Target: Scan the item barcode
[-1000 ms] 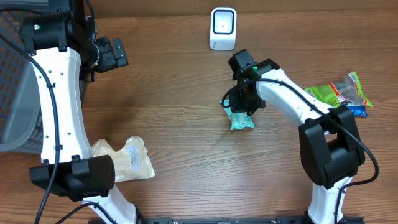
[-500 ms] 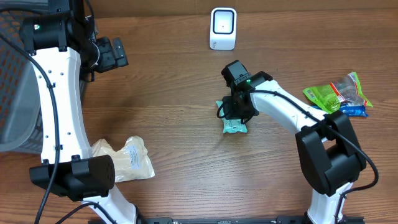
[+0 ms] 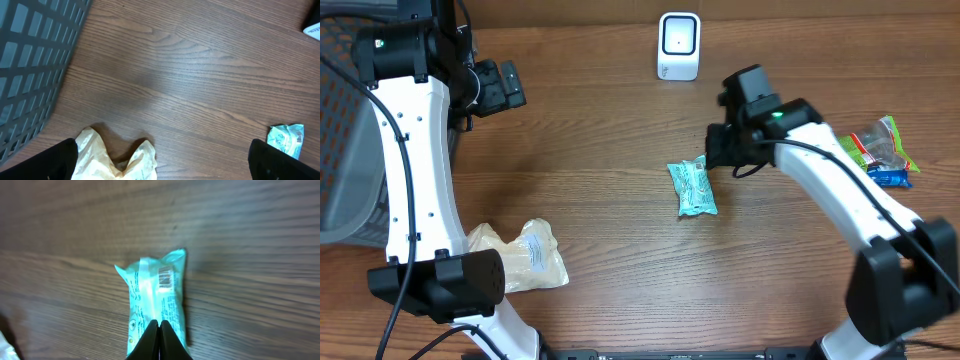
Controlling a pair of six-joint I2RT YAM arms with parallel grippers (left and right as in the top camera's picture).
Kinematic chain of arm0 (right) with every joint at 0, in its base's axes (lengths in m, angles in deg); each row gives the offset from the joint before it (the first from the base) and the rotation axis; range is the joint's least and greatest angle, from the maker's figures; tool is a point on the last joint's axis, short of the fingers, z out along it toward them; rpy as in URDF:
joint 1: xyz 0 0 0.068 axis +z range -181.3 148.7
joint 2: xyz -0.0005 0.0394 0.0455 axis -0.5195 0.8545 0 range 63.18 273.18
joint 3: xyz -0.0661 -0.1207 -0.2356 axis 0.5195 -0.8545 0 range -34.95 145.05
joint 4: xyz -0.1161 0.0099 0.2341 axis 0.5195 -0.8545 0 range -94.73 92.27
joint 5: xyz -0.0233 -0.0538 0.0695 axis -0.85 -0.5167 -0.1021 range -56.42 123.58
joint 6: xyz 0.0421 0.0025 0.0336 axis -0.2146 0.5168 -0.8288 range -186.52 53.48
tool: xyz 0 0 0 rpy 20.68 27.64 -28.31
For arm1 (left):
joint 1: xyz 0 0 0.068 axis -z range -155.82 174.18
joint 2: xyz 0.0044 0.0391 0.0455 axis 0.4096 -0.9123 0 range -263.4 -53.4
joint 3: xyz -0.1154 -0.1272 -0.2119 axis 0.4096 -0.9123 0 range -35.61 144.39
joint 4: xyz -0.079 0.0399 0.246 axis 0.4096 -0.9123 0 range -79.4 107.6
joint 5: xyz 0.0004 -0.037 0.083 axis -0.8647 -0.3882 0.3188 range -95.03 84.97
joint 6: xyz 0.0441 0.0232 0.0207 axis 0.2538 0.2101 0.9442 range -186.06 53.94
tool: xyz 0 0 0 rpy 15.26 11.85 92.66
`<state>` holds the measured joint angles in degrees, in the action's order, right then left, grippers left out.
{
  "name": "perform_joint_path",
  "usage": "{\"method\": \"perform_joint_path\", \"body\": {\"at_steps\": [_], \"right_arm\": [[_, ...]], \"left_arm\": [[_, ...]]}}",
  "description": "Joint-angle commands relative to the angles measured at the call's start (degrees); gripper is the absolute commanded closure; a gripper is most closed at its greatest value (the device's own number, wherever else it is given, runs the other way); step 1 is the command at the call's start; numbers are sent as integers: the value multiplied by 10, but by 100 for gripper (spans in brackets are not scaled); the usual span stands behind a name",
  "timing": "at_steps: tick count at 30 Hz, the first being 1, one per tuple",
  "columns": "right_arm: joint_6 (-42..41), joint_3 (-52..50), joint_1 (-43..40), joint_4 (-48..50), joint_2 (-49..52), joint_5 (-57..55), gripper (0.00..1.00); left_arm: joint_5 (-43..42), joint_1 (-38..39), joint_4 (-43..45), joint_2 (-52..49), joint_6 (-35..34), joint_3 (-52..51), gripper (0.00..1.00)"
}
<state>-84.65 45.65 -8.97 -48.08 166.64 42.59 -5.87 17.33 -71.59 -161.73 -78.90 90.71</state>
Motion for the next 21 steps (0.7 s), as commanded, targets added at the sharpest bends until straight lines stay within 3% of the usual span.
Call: {"method": "perform_joint_path", "body": {"at_steps": [1,9,21], "right_arm": [[39,-5,15,26,46,62,95],[76,-5,24,92,111,72,96],[143,-9,24,78,158,76,96]], "left_arm": [[-2,-2,-1,8,15,8,0],[-2,-2,-1,8,15,8,0],[-2,-2,-1,8,15,8,0]]}}
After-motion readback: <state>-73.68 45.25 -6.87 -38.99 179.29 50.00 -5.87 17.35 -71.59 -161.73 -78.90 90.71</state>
